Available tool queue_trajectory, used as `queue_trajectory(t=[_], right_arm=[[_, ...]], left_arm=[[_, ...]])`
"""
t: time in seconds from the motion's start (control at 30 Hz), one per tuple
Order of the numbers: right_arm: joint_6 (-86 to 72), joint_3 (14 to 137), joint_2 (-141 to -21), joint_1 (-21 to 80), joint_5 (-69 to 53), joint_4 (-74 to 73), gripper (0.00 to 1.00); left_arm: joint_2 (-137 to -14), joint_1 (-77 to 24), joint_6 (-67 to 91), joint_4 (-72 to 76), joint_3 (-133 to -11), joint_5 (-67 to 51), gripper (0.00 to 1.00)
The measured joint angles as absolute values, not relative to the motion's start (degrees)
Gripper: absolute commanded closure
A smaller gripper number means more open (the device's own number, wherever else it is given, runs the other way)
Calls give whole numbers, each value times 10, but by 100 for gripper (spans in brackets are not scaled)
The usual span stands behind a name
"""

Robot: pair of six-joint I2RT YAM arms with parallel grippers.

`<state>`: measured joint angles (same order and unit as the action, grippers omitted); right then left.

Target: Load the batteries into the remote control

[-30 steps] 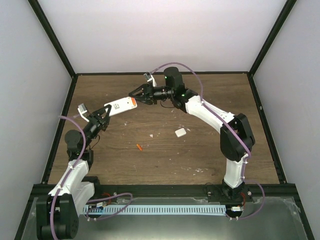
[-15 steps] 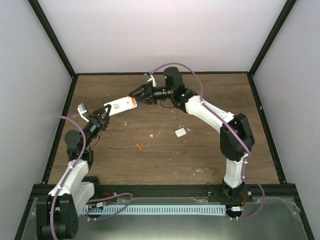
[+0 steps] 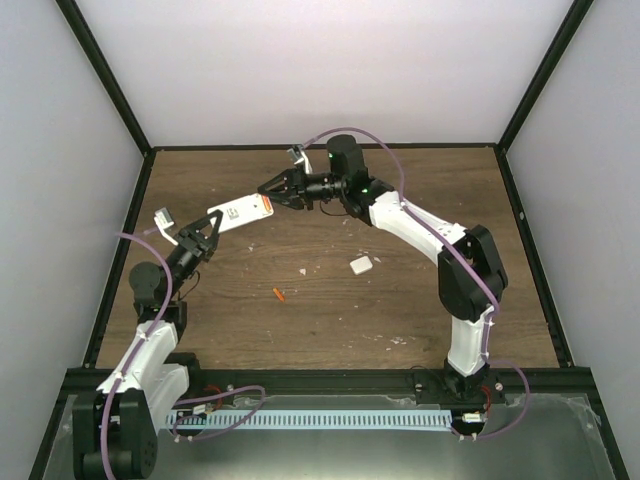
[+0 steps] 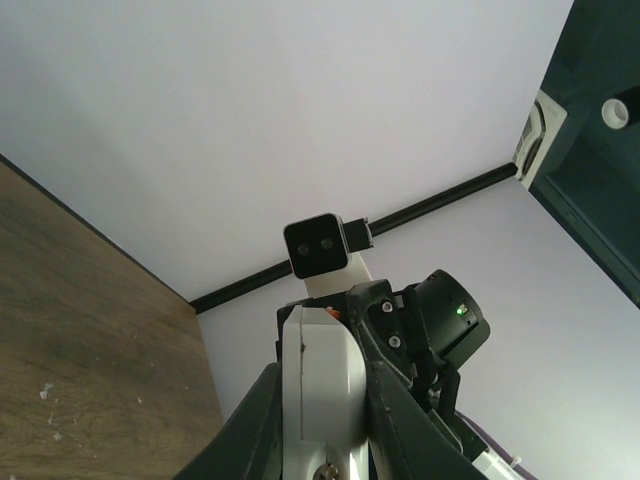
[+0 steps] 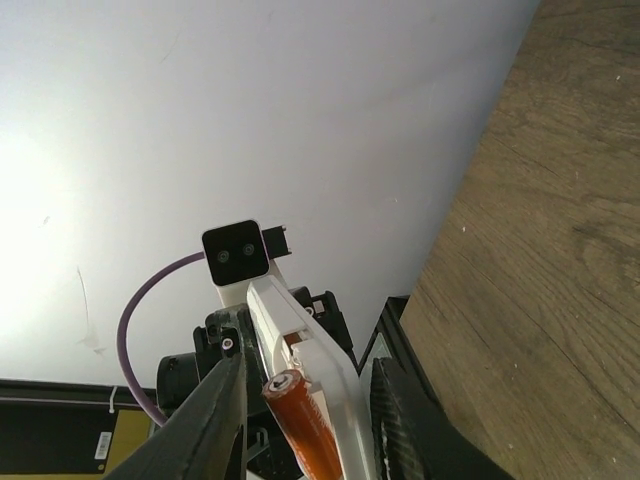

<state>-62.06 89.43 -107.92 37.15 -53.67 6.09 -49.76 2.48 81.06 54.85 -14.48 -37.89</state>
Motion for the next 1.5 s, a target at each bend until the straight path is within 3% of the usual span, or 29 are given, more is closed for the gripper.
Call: queue_trajectory(t=[0.3,0.83,1.17,1.33,1.5], right_arm=[[-621,894,-1082,371,-540,60,83],[-584,862,-1081,371,-539,71,85],[-512,861,-1072,371,-522,34,92],[-463,861,-1064,374,-499,11,90],[-411,861,-1054,377,-470,-10,77]], left_arm=[[-497,25,807,559,-137,-376,100],[-505,25,827,566,-122,-374,100],[-508,23,829,562,-122,-379,100],[-511,23,836,556,-122,-381,100],[-511,23,838,556,-122,-379,100]])
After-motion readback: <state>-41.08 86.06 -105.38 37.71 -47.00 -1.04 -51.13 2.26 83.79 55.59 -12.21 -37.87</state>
